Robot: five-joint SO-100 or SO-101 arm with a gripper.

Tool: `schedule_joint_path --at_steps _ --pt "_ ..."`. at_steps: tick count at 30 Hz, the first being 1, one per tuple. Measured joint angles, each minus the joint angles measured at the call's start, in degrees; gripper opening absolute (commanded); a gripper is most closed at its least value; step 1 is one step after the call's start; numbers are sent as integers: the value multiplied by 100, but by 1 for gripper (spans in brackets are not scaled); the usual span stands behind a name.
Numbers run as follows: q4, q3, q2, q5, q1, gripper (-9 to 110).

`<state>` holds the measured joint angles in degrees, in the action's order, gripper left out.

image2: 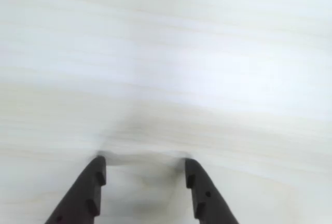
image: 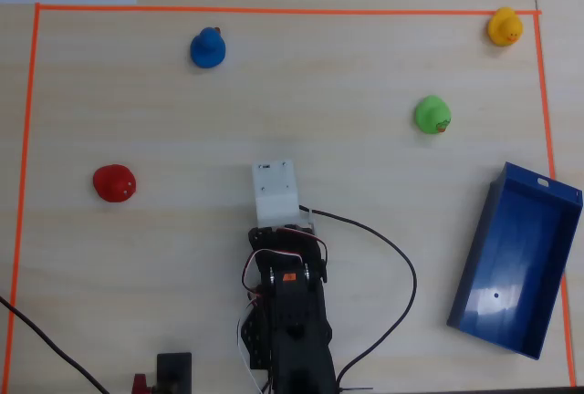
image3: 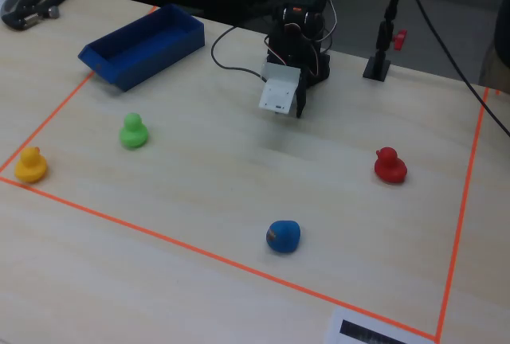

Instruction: Grasp green duck and put it into box.

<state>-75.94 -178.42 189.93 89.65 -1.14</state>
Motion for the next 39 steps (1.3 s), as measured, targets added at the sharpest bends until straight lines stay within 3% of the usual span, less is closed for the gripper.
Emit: schedule_joint_path --at_steps 4,14,19,25,34,39 --pt "0 0 0 9 0 25" --pt "88 18 -158 62 220 16" --pt "1652 642 -1705 -79 694 14" --pt "4078 3366 -4781 -835 1582 23" --pt "3981 9088 -9870 -932 3551 38" --pt "4553 10547 -11725 -562 4535 39"
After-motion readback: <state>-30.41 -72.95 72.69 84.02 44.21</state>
